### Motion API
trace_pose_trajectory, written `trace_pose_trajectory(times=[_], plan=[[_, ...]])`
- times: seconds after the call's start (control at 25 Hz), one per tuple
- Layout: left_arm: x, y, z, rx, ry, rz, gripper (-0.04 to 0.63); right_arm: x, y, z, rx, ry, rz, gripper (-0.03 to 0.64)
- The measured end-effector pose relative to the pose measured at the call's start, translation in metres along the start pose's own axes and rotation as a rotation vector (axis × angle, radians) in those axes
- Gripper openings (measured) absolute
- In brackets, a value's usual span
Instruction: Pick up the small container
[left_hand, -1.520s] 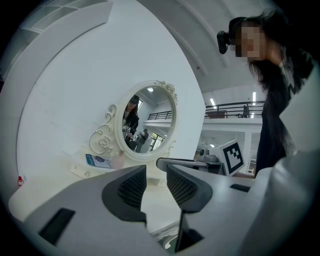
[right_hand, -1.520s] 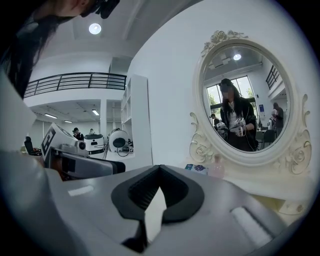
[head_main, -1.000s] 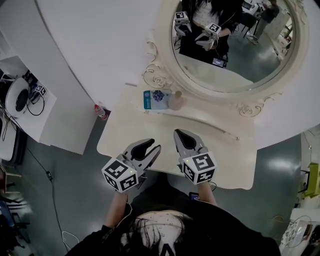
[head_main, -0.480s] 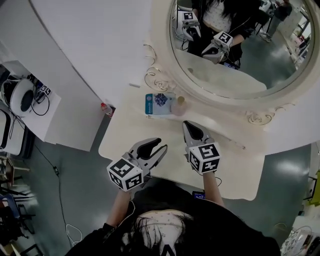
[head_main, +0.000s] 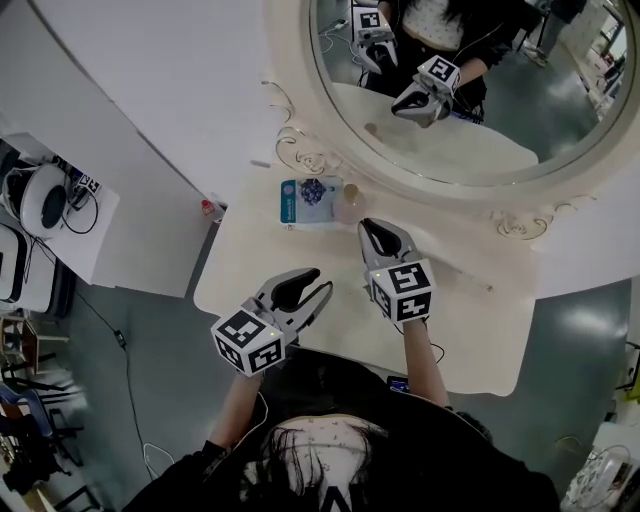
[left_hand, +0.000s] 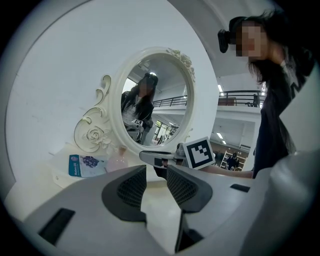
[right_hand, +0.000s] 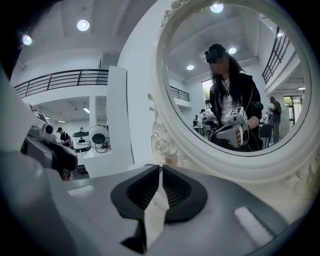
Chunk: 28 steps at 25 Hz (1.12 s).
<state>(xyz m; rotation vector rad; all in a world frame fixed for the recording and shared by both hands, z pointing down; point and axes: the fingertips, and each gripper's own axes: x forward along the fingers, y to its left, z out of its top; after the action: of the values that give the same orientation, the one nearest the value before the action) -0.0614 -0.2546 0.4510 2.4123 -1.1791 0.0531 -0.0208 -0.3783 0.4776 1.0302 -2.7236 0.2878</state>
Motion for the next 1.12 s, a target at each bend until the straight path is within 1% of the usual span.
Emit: trace_pose_trajectory(times=[0.2, 0.36, 0.64, 0.72, 0.8, 1.0, 1.12], plan=[[0.005, 0.0, -0.002, 0.005, 0.026, -0.009, 0.118, 0.004, -0.004, -0.004, -0.009, 0.013, -0.006, 0.021], [0.005, 0.004, -0.001, 0.012, 0.042, -0.021, 0.118, 0.01, -0.004, -0.004, -0.005, 0.019, -0.009, 0.041], [-0.005, 0.019, 0.001, 0.015, 0.065, -0.048, 0.118, 0.026, -0.002, -0.009, 0.001, 0.052, -0.045, 0.075], [-0.009, 0.024, 0.003, 0.018, 0.072, -0.059, 0.118, 0.031, -0.001, -0.01, 0.002, 0.06, -0.064, 0.084], [-0.013, 0.03, 0.005, 0.02, 0.074, -0.07, 0.118, 0.036, -0.002, -0.013, 0.007, 0.072, -0.092, 0.112], [-0.026, 0.048, 0.014, 0.024, 0.069, -0.086, 0.118, 0.05, -0.008, -0.017, 0.028, 0.087, -0.18, 0.153], [-0.034, 0.06, 0.019, 0.024, 0.063, -0.092, 0.118, 0.059, -0.013, -0.019, 0.033, 0.1, -0.223, 0.16]])
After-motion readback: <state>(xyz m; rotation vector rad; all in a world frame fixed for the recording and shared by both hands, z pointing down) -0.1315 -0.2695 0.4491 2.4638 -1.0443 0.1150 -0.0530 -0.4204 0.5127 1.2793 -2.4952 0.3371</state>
